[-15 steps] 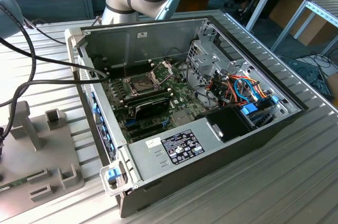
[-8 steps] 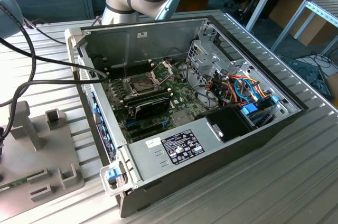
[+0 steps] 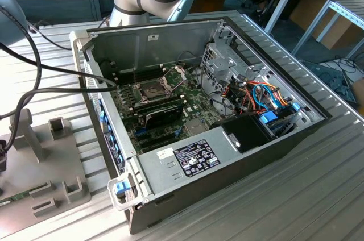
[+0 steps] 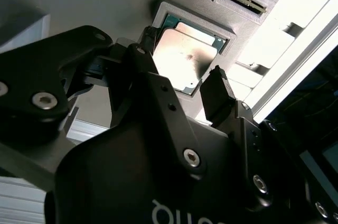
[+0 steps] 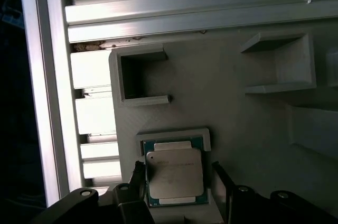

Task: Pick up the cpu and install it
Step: 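Pick up the cpu and move it towards the insertion slot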

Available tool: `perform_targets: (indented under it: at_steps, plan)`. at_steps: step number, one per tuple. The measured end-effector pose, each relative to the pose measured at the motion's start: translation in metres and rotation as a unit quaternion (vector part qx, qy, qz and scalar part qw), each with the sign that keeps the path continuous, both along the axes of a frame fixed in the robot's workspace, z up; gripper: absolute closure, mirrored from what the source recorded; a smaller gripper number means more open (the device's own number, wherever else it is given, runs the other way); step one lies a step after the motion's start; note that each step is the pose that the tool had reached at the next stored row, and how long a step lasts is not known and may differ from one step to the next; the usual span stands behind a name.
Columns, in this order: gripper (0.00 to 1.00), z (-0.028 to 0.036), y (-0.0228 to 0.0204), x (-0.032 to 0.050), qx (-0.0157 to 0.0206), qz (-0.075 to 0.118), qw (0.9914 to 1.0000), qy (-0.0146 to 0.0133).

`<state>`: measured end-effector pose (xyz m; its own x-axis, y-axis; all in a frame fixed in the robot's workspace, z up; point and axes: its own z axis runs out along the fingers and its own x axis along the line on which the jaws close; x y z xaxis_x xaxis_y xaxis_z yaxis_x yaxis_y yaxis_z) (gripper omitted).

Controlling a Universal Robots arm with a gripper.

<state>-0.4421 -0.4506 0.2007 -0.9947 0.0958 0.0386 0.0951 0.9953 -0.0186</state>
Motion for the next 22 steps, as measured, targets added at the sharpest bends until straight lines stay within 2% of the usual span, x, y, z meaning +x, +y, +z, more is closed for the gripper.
perform_targets:
  at_steps: [5, 22]
  plan:
    - [0.38, -0.001, 0.0002, -0.0001, -0.001, 0.0, 1.0, 0.0]
    - [0.38, -0.004, 0.0005, -0.0001, -0.0011, 0.0, 1.0, 0.0]
